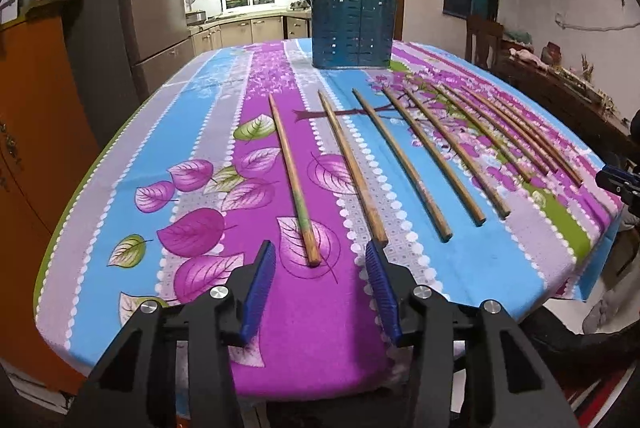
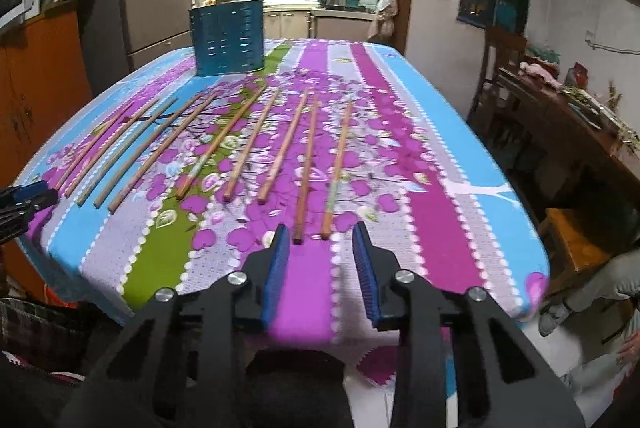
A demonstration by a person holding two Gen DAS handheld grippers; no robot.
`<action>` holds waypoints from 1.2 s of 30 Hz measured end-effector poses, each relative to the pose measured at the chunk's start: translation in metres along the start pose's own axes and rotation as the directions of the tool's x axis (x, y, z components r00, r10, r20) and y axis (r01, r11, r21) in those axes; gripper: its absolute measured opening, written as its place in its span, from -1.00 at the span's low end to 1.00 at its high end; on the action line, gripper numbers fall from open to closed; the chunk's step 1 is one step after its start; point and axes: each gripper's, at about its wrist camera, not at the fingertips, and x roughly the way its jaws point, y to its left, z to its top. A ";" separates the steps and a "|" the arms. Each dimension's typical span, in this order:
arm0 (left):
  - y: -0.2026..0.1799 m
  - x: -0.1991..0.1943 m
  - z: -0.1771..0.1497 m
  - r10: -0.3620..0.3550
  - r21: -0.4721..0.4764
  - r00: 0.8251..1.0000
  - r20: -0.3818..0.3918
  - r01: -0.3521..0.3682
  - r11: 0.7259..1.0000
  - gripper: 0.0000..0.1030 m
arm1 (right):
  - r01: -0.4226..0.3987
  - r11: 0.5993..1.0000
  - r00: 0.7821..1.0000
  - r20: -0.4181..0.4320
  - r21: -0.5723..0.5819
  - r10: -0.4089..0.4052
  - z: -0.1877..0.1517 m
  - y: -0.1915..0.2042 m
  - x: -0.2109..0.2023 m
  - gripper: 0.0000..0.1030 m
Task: Organize utensils
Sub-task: 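Close the left tool on a chopstick while the right tool closes on another chopstick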
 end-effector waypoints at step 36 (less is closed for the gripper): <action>-0.005 0.003 -0.003 -0.004 0.016 0.997 0.076 0.003 1.000 -0.22 | -0.049 0.998 0.999 0.012 0.036 0.048 -0.003 -0.001 0.029 -0.89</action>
